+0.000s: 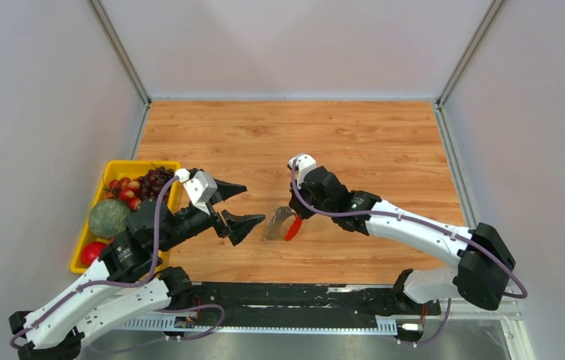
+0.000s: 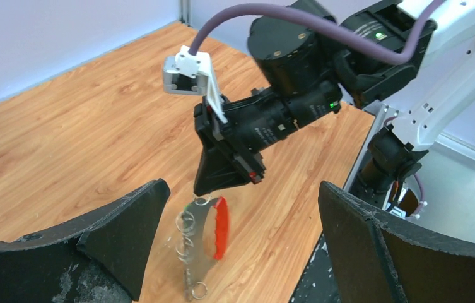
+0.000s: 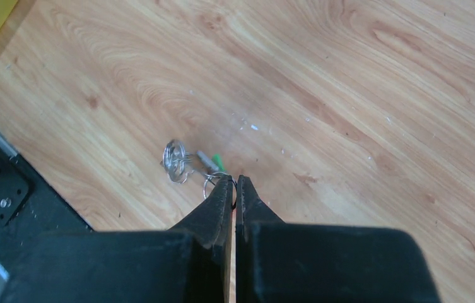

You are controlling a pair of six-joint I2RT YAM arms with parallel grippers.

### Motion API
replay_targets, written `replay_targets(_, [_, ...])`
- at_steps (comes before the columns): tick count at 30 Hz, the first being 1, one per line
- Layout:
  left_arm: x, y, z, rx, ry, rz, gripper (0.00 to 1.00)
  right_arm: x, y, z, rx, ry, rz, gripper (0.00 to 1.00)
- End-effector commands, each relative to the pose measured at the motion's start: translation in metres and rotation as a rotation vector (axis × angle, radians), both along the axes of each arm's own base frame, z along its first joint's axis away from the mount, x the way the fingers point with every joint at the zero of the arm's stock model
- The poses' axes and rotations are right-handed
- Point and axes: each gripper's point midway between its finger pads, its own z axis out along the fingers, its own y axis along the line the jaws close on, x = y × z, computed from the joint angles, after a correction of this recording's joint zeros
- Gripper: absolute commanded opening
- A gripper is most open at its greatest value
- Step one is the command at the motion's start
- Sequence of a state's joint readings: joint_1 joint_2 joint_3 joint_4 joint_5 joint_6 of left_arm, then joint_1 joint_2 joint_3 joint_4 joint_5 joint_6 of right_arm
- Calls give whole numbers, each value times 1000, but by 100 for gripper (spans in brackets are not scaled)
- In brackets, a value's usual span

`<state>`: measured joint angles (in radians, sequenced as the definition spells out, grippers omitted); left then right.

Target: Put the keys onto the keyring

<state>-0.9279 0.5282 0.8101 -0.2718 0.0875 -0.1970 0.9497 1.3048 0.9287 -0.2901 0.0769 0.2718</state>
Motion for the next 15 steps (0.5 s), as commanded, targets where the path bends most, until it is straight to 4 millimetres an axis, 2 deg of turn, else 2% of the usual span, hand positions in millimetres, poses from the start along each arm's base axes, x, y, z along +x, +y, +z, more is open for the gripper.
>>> replay_targets(1, [1,2,1,-8,-9,12,100,15,1,-22,-5,78,-68,0])
replay_targets(10, [4,-1,-4,5,3,12,100,71,-12,-61,-43,134,-225,0])
replay_targets(15, [4,-4,-7,10,8,8,100,101,-28,-69,-66,94,-344,0])
